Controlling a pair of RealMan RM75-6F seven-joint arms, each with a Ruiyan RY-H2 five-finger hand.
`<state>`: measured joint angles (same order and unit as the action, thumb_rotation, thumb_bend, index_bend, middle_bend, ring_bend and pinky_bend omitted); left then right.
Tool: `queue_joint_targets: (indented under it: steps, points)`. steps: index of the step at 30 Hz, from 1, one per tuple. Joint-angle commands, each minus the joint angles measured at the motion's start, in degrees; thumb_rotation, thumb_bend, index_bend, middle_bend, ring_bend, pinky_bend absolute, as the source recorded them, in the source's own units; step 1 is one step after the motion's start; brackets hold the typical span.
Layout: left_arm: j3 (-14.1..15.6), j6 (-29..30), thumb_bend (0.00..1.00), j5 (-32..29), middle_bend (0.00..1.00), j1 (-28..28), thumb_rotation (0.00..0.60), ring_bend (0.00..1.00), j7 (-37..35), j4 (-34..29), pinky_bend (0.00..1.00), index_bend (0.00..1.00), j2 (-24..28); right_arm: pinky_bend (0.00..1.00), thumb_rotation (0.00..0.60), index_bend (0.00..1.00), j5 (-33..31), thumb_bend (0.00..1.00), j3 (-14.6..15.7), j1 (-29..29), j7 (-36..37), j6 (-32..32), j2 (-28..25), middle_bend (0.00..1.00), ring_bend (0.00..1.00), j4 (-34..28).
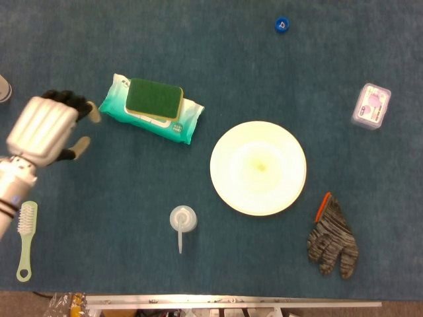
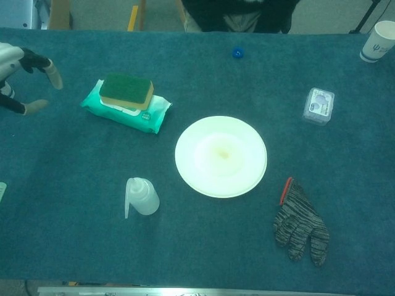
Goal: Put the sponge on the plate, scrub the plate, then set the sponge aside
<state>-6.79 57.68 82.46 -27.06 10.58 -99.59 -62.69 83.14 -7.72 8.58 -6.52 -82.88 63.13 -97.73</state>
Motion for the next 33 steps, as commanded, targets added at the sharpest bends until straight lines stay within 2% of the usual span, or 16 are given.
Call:
queue_joint_targets:
  steps: [1, 3, 5, 10, 12, 22, 33]
  points:
    - [-1.16, -3.54, 0.32, -2.63, 0.34, -3.29, 0.596, 0.27, 1.72, 1.97, 0.3, 0.36, -2.88, 0.5, 0.6, 0.54, -0.4, 0.33, 0.13, 0.05, 0.14, 0.34, 0.32, 0.43, 0.36, 0.43]
    - [-1.61, -5.66, 0.32, -4.47, 0.31, -5.13, 0.549, 0.24, 3.33, 2.9, 0.29, 0.31, -4.15, 0.5, 0.6, 0.54, -0.69, 0.33, 0.16, 0.14, 0.3, 0.61, 0.52, 0.43, 0.36, 0.78]
    - [-1.96, -7.24, 0.3, -6.18, 0.25, -6.65, 0.433, 0.17, 5.4, 3.55, 0.26, 0.26, -4.96, 0.5, 0.6, 0.54, -0.83, 0.33, 0.15, 0.19, 0.46, 0.7, 0.66, 0.43, 0.36, 1.01]
    - [-2.18, -10.56, 0.29, -10.5, 0.13, -10.19, 0.259, 0.04, 10.68, 4.52, 0.19, 0.14, -6.65, 0.5, 0.6, 0.54, -1.1, 0.33, 0.35, 0.02, 0.87, 0.66, 0.88, 0.43, 0.36, 1.57]
    - [-2.05, -12.04, 0.29, -12.87, 0.09, -11.67, 0.219, 0.02, 13.11, 4.69, 0.18, 0.1, -7.06, 0.5, 0.6, 0.54, -1.33, 0.33, 0.42, -0.01, 1.05, 0.81, 0.98, 0.43, 0.36, 1.85]
    - [-1.43, -14.84, 0.29, -25.24, 0.04, -18.57, 0.151, 0.01, 23.08, 8.96, 0.16, 0.05, -11.83, 0.5, 0.6, 0.54, -1.89, 0.33, 0.46, 0.7, 1.41, 2.04, 1.96, 0.43, 0.36, 2.94]
    - [1.17, -12.9, 0.25, -39.18, 0.03, -25.08, 0.145, 0.0, 32.67, 10.41, 0.16, 0.04, -14.15, 0.5, 0.6, 0.54, -2.14, 0.33, 0.71, 0.09, 2.41, 1.47, 1.68, 0.43, 0.36, 3.37]
